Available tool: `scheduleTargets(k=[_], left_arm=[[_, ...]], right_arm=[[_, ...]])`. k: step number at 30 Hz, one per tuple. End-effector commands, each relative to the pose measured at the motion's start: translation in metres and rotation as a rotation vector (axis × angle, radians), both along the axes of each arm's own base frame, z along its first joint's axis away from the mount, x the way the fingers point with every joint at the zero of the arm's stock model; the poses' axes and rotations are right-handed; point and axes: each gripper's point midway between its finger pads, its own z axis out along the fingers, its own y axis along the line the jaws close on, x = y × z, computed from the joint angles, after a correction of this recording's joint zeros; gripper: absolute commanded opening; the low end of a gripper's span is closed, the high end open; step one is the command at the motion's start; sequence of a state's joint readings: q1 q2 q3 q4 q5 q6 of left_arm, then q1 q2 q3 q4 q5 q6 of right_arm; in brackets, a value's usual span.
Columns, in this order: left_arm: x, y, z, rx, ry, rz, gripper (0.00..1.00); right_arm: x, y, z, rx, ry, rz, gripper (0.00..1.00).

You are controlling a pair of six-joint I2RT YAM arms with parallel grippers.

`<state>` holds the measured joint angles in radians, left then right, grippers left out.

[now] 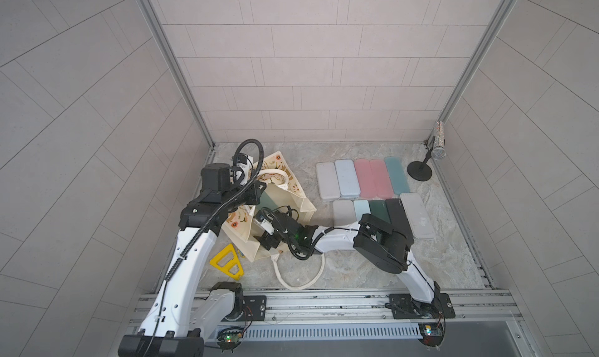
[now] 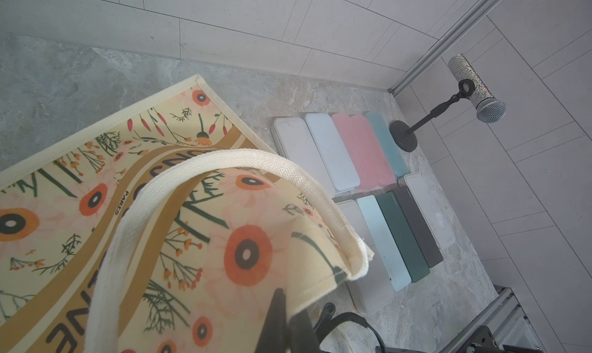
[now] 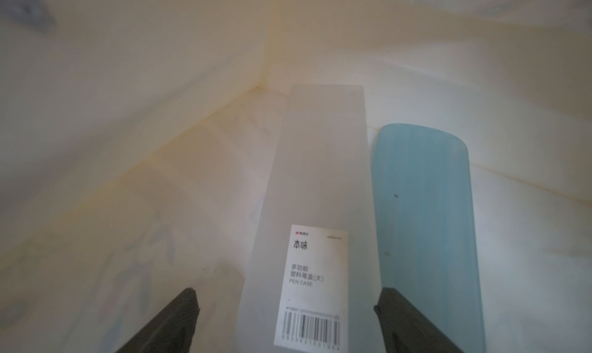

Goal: Take out the pencil case from the canvas bag
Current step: Pick up the pencil case from the canvas bag.

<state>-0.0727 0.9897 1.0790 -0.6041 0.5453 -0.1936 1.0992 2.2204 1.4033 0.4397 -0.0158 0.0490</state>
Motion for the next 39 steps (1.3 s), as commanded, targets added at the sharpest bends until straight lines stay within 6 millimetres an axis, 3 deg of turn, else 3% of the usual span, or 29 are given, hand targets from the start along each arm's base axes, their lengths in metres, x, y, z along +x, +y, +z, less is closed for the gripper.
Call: scheduleTargets(k=[1, 8, 19, 31, 34, 39], left_arm=[[0.001, -0.006, 0.025, -0.027, -0.064, -0.024, 0.0], [0.0, -0.006, 0.027, -0.027, -0.068, -0.025, 0.0], [-0.001, -0.006, 0.026, -0.026, -0.067, -0.024, 0.0], [-0.001, -0.006, 0.026, -0.028, -0.067, -0.022, 0.0], [-0.001, -0.006, 0.027, -0.03, -0.067, -0.024, 0.0], [-0.002, -0.005, 0.028, -0.024, -0.069, -0.019, 0.0]], right_arm=[[-0.001, -0.004, -0.03, -0.087, 0.04, 0.013, 0.89], [0.011, -0.008, -0.045, -0.165, 0.037, -0.047, 0.88], [0.021, -0.025, -0.019, -0.238, -0.081, -0.082, 0.93], [0.005, -0.019, -0.058, -0.337, 0.044, 0.012, 0.94], [0.012, -0.025, -0.063, -0.353, 0.055, -0.028, 0.93], [0.037, -0.044, -0.054, -0.398, -0.009, -0.186, 0.92]])
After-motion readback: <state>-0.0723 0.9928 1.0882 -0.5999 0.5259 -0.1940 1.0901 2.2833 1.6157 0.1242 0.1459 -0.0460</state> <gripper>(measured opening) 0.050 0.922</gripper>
